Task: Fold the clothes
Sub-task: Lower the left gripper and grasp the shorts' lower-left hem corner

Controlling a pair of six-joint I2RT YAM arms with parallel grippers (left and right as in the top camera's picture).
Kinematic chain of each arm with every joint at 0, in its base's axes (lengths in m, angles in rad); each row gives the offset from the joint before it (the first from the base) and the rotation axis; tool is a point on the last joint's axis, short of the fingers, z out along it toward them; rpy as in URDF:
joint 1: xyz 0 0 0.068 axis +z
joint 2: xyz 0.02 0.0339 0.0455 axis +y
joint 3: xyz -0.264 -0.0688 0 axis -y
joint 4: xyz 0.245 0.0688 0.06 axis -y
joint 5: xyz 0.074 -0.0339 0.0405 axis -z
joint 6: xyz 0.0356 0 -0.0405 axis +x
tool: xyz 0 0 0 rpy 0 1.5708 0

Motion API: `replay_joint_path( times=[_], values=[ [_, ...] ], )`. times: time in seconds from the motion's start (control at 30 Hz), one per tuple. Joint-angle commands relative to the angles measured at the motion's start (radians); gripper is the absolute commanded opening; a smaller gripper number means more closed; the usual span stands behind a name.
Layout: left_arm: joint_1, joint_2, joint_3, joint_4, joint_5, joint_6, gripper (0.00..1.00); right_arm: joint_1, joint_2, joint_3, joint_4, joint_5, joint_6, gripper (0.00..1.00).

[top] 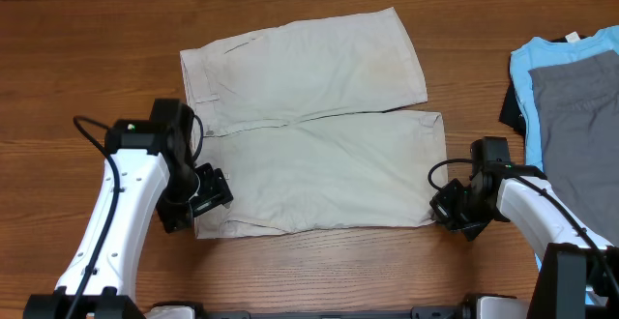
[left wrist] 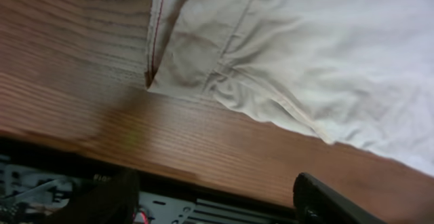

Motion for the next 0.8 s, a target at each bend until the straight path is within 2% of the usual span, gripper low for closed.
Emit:
replay_joint_path(
  times=[0.0, 0.3, 0.37, 0.43, 0.53, 0.67, 0.73, 0.77],
  values=[
    [0.016, -0.010, -0.083, 0.072, 0.011, -0.126, 0.75, 0.003, 0.011, -0.017, 0.014, 0.035, 0.002, 0.04],
    [0.014, -0.010, -0.269, 0.278, 0.037, -0.242, 0.76, 0.003, 0.011, -0.017, 0.014, 0.028, 0.001, 0.04],
    [0.014, -0.010, -0.305, 0.314, 0.037, -0.261, 1.00, 0.003, 0.011, -0.017, 0.014, 0.028, 0.001, 0.04],
    [0.014, -0.010, -0.335, 0.344, 0.038, -0.268, 0.99, 0.003, 0.011, -0.017, 0.014, 0.028, 0.001, 0.04],
    [0.015, -0.010, -0.357, 0.369, 0.035, -0.267, 0.84, 0.003, 0.011, -0.017, 0.014, 0.028, 0.001, 0.04],
    [0.017, -0.010, -0.358, 0.391, 0.030, -0.267, 0.57, 0.003, 0.011, -0.017, 0.014, 0.028, 0.001, 0.04],
    [0.017, -0.010, -0.358, 0.402, 0.030, -0.267, 0.50, 0.003, 0.011, -0.017, 0.014, 0.028, 0.001, 0.04],
    [0.017, -0.010, -0.358, 0.405, 0.030, -0.267, 0.50, 0.003, 0.011, -0.017, 0.014, 0.028, 0.001, 0.04]
  ],
)
